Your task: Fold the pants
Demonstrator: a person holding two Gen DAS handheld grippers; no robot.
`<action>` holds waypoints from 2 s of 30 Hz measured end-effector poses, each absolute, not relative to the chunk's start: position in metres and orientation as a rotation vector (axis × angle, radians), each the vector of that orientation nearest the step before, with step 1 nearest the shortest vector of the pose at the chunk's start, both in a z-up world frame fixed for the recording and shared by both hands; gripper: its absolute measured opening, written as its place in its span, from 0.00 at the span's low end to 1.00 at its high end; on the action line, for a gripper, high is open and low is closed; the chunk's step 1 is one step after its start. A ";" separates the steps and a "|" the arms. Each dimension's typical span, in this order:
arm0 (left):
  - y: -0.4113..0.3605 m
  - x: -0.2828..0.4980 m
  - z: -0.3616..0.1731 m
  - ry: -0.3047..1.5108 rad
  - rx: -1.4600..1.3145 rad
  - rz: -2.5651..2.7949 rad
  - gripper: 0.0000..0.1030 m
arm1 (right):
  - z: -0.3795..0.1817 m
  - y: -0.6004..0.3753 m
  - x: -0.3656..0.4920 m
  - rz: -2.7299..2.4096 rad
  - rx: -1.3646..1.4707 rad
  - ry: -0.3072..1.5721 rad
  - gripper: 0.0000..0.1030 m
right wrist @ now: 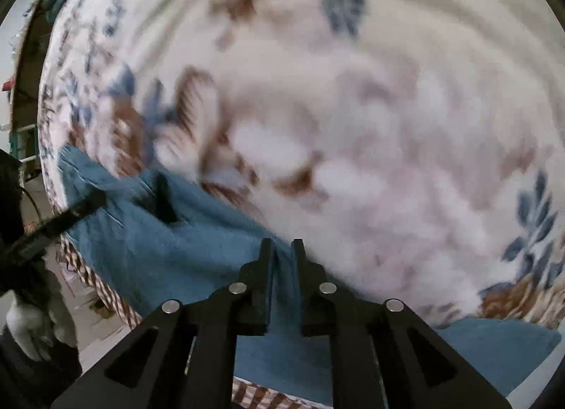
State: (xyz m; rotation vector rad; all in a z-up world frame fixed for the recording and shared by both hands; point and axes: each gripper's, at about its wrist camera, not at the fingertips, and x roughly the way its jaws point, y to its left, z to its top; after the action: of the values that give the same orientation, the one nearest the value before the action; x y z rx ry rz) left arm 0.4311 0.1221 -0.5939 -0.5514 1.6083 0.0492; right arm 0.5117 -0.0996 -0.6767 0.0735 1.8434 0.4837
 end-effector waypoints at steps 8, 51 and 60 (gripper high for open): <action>0.137 0.428 -0.581 1.577 -0.600 0.067 0.42 | -0.682 -0.027 0.515 0.768 0.244 1.895 0.52; 0.042 0.450 -0.600 1.683 0.342 -0.890 0.23 | -0.719 -0.049 0.473 1.017 0.667 1.903 0.21; 0.048 0.424 -0.589 1.674 0.227 -0.879 0.10 | -0.750 -0.050 0.484 0.959 0.951 2.003 0.61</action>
State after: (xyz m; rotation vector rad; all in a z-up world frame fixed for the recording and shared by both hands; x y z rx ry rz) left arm 0.4241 0.0484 -0.5888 0.2267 1.6742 -0.8786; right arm 0.4837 -0.0500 -0.7499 0.9514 2.0035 0.9586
